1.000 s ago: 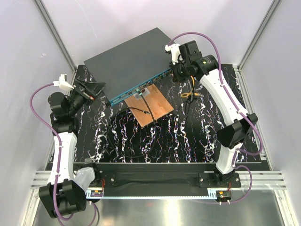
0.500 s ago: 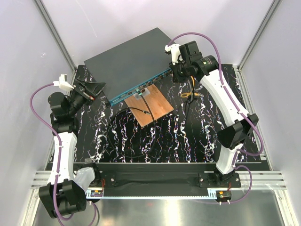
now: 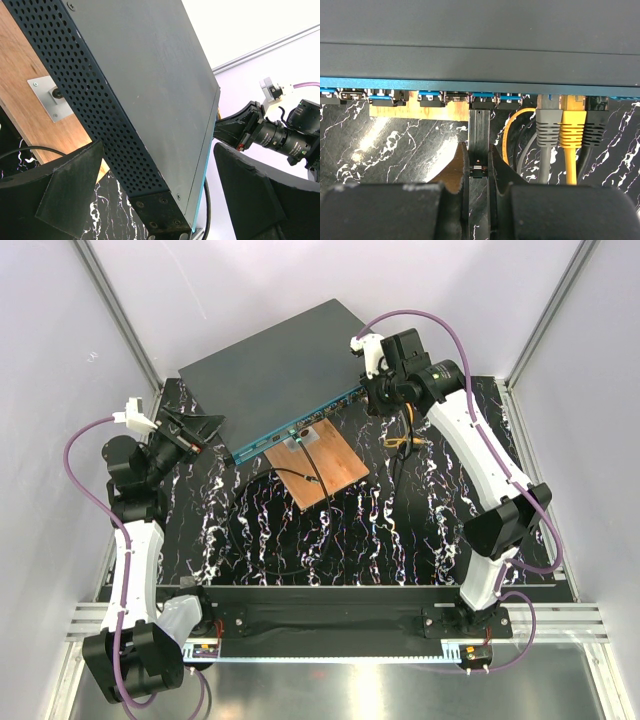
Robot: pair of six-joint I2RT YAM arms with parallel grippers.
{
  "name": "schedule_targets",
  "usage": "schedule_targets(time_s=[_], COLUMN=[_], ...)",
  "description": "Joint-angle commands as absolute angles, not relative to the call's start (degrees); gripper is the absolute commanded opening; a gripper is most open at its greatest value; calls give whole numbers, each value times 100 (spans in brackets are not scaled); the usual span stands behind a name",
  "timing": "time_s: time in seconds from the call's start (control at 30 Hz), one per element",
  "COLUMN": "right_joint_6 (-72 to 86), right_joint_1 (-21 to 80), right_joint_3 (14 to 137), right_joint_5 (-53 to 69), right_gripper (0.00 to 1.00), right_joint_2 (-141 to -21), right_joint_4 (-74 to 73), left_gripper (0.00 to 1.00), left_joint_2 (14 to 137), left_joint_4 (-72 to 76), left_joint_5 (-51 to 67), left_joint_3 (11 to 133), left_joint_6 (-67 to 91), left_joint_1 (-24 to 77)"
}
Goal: Insert the plug into the switch port
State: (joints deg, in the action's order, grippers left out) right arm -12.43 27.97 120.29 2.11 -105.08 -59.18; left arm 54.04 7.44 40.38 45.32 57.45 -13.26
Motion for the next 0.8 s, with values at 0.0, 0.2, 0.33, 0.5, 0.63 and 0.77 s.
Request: schedule_targets(time_s=[0.0,0.2,0.33,0.5,0.63,0.77], right_joint_6=[-1292,-1309,-1301,-1274,-1301,-1309], right_joint_1=[2980,2927,2892,2892,2892,2892], right_joint_3=[12357,12708,12850,12604,12270,12076], right_joint_5=[422,290,404,606,589,580], right_gripper=[0,0,0,0,0,0], right_joint_2=[-10441,-10731,-10872,-10820,-10714,-10600], right_joint_4=[-5687,-5669,-5748,-5722,-5678,-5643], left_gripper=[99,99,99,99,99,99], left_joint_2=[5273,5238,5238,5247,5256,5265], left_joint_4=[1090,1099,1099,1151,1151,1186], left_joint_5=[4166,4166,4157,4166,4175,4166], left_joint_3=[4588,4544,4544,4544,4553,4544], left_joint_6=[5687,5660,5643,5678,5669,5704], left_joint_1=[-1362,-1362,-1362,-1362,-1354,-1371])
